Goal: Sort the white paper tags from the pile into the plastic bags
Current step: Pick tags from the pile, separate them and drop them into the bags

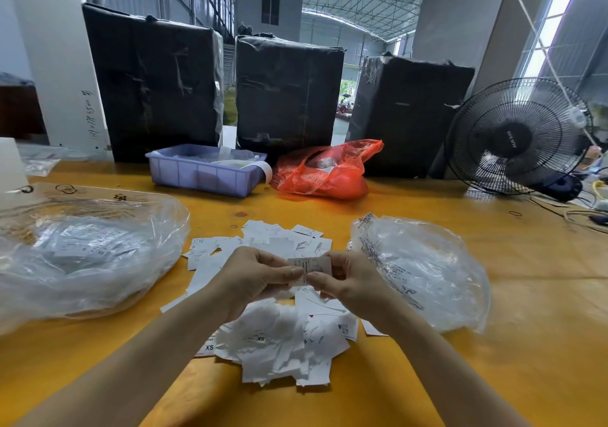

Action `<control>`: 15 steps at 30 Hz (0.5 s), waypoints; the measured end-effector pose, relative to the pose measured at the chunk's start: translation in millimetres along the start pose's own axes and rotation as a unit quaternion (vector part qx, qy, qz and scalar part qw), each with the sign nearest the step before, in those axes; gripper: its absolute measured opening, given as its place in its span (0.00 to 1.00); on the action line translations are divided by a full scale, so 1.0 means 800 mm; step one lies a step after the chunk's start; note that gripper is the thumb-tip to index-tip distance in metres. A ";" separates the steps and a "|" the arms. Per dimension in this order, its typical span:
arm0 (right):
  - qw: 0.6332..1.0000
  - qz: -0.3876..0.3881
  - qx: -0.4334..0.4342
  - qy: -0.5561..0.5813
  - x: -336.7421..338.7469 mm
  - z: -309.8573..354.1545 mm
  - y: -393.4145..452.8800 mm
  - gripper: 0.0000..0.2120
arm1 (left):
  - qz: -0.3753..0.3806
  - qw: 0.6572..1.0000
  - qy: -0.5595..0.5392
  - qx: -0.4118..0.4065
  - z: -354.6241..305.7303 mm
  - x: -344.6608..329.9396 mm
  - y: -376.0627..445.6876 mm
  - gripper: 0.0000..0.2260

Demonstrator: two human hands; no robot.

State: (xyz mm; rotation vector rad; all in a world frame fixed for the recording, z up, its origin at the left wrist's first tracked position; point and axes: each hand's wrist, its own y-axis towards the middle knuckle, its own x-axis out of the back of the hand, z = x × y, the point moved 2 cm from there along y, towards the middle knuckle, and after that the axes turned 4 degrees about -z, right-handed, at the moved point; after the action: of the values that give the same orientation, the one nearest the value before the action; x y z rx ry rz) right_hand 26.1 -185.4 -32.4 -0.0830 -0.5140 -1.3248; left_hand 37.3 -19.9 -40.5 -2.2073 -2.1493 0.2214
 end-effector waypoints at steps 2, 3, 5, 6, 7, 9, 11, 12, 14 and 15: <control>1.000 0.016 -0.006 -0.012 0.001 0.000 -0.001 0.04 | 0.013 1.000 -0.002 -0.005 0.000 -0.001 -0.002 0.08; 0.999 0.026 -0.008 -0.021 0.001 0.000 -0.001 0.08 | 0.021 1.000 -0.002 -0.010 0.000 -0.003 -0.004 0.09; 0.997 0.061 -0.013 -0.050 -0.001 0.003 -0.003 0.14 | 0.028 0.999 0.008 -0.024 0.003 -0.006 -0.005 0.10; 0.994 0.083 -0.007 -0.064 -0.004 0.006 -0.005 0.13 | 0.025 0.999 0.010 -0.031 0.004 -0.007 -0.005 0.09; 0.992 0.101 0.008 -0.080 -0.008 0.009 -0.007 0.11 | 0.019 0.999 0.006 -0.035 0.006 -0.008 -0.005 0.08; 0.990 0.104 0.036 -0.089 -0.014 0.013 -0.010 0.09 | 0.012 0.999 -0.020 -0.031 0.008 -0.009 -0.004 0.07; 0.997 0.055 0.031 -0.052 -0.016 0.012 -0.009 0.10 | 0.008 0.998 -0.051 -0.021 0.008 -0.010 -0.005 0.14; 1.000 0.012 0.015 -0.020 -0.014 0.010 -0.007 0.12 | 0.002 0.998 -0.058 -0.019 0.008 -0.010 -0.005 0.15; 0.997 -0.073 -0.007 0.040 -0.008 0.006 -0.003 0.16 | -0.012 0.998 -0.064 -0.021 0.007 -0.012 -0.005 0.12; 0.994 -0.100 -0.002 0.051 -0.005 0.005 -0.002 0.17 | -0.018 0.997 -0.068 -0.020 0.007 -0.014 -0.006 0.10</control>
State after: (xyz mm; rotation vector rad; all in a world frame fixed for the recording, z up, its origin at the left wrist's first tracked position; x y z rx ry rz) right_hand 22.7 -181.0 -30.6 0.0325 -0.4414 -1.5178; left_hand 31.6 -31.2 -44.5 -2.2330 -2.2803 0.3378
